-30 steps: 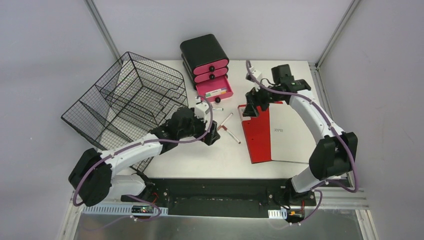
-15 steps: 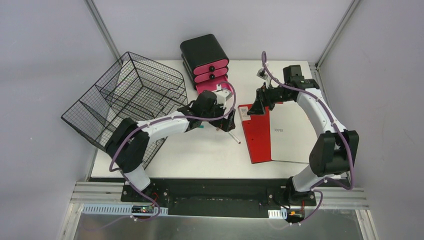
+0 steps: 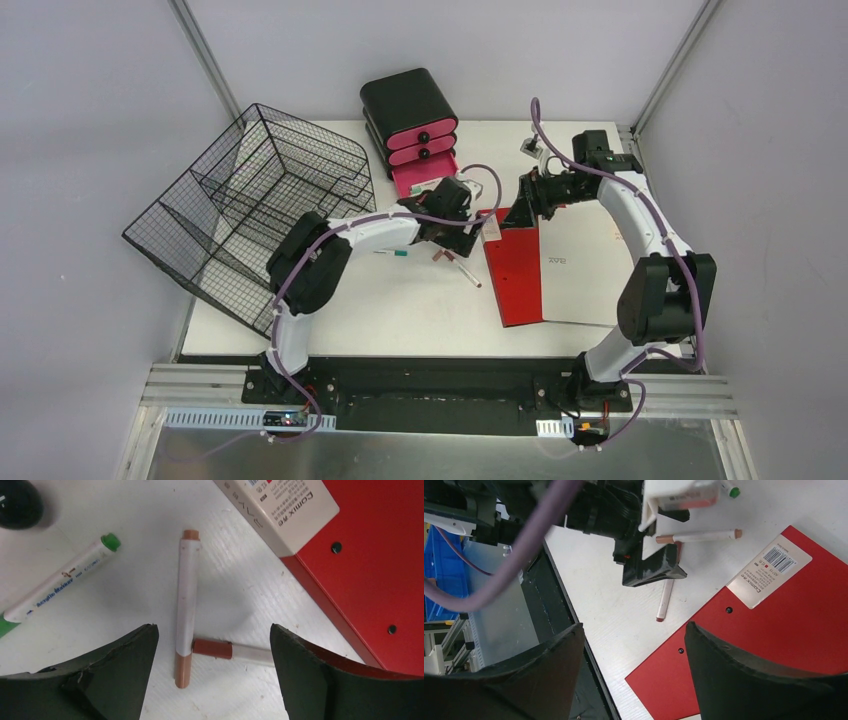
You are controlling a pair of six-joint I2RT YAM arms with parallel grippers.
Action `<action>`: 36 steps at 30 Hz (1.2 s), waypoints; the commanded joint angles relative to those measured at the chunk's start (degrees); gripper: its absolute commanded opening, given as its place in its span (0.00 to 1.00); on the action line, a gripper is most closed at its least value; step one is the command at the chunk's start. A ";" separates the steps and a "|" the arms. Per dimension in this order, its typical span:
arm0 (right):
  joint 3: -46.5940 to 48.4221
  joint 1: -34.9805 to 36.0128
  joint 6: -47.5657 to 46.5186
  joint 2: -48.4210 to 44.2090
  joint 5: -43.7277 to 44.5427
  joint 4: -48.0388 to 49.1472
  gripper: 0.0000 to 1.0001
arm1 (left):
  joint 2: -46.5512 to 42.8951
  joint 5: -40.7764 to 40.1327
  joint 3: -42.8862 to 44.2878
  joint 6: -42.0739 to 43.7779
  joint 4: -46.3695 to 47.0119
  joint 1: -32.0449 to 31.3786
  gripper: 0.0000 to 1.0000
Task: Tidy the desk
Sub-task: Pick up the stationery from the center of the board.
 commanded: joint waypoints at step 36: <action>2.99 -0.78 -2.65 0.09 -3.30 -1.63 0.77 | 3.17 -13.74 7.14 4.69 -6.57 -3.40 0.00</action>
